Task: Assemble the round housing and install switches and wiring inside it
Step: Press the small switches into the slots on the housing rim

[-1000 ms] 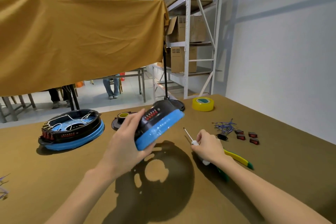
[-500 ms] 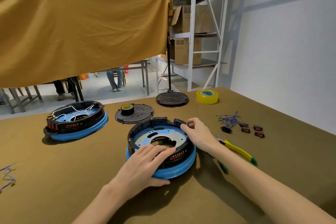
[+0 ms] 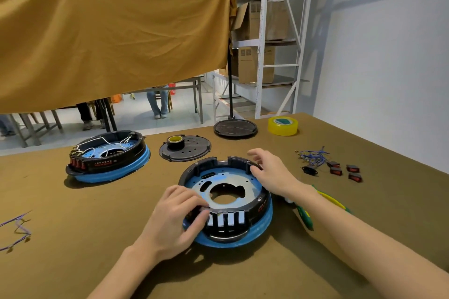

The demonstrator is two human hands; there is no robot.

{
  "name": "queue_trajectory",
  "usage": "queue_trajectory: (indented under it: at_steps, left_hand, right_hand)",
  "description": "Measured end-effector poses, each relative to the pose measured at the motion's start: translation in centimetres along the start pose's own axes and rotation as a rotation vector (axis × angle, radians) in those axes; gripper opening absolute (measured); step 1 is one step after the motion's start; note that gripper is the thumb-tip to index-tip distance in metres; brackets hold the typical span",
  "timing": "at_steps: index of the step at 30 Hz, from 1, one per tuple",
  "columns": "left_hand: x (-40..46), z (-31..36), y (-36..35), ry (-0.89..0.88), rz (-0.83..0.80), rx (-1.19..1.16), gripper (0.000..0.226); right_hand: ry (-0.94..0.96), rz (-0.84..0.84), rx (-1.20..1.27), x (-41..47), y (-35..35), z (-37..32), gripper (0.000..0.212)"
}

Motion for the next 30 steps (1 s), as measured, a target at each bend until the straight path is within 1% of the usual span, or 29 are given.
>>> queue_trajectory:
  at_steps: [1,2,3,5,6,8,9,12,17,20,22,24,27,30]
  left_hand:
    - [0.0,0.3,-0.2,-0.015,-0.028,0.003,0.036]
    - [0.2,0.6,-0.4,-0.023,-0.044,0.010,0.036]
    - [0.5,1.1,-0.6,-0.028,-0.053,0.015,0.035]
    - [1.5,1.9,-0.9,-0.043,-0.080,0.038,0.034]
    - [1.8,2.2,-1.1,-0.051,-0.101,0.050,0.034]
    - [2.2,2.5,-1.2,-0.055,-0.152,0.034,0.036]
    - [2.1,2.4,-1.1,-0.049,-0.166,0.010,0.038]
    - [1.8,1.8,-0.4,-0.028,-0.212,-0.011,0.042]
    - [2.5,1.4,0.5,-0.018,-0.415,0.070,0.049]
    - [3.2,1.6,0.4,0.015,-0.468,0.101,0.049]
    - [3.6,1.9,0.3,0.023,-0.511,0.129,0.049]
    - [3.9,2.2,0.4,0.015,-0.552,0.132,0.045]
    - [4.1,2.2,1.1,0.025,-0.604,0.096,0.036]
    - [4.5,2.2,1.5,0.023,-0.637,0.113,0.037]
  right_hand:
    - [0.084,0.090,0.001,-0.9,-0.4,-0.6,0.034]
    - [0.180,0.105,0.006,-2.0,-0.9,-1.4,0.026]
    - [0.259,0.022,0.004,-3.1,-1.5,-2.2,0.021]
    - [0.296,-0.259,-0.024,-4.9,-2.6,-3.9,0.034]
    - [0.289,-0.362,-0.068,-5.5,-2.9,-4.4,0.041]
    - [0.302,-0.444,-0.137,-6.1,-2.6,-4.7,0.048]
    - [0.307,-0.463,-0.138,-6.2,-2.2,-4.7,0.048]
    - [0.323,-0.527,-0.128,-6.2,-1.4,-4.4,0.032]
    - [0.264,-0.629,-0.167,-5.0,0.1,-4.5,0.017]
    - [0.302,-0.648,-0.169,-5.0,-0.8,-5.2,0.022]
    - [0.343,-0.613,-0.210,-5.2,-1.8,-5.6,0.023]
    - [0.346,-0.585,-0.235,-5.2,-2.1,-5.5,0.022]
    - [0.331,-0.640,-0.256,-4.8,-1.4,-5.5,0.021]
    - [0.329,-0.650,-0.294,-4.5,-1.3,-5.8,0.020]
Point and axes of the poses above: each hand's wrist, its own x-axis towards the middle knuckle, its own y-axis out of the back of the hand, z = x × y, the point moved 2 cm from there along x, towards the middle knuckle, and after that the axes turned 11 degrees about -z, right-handed, at the moved point
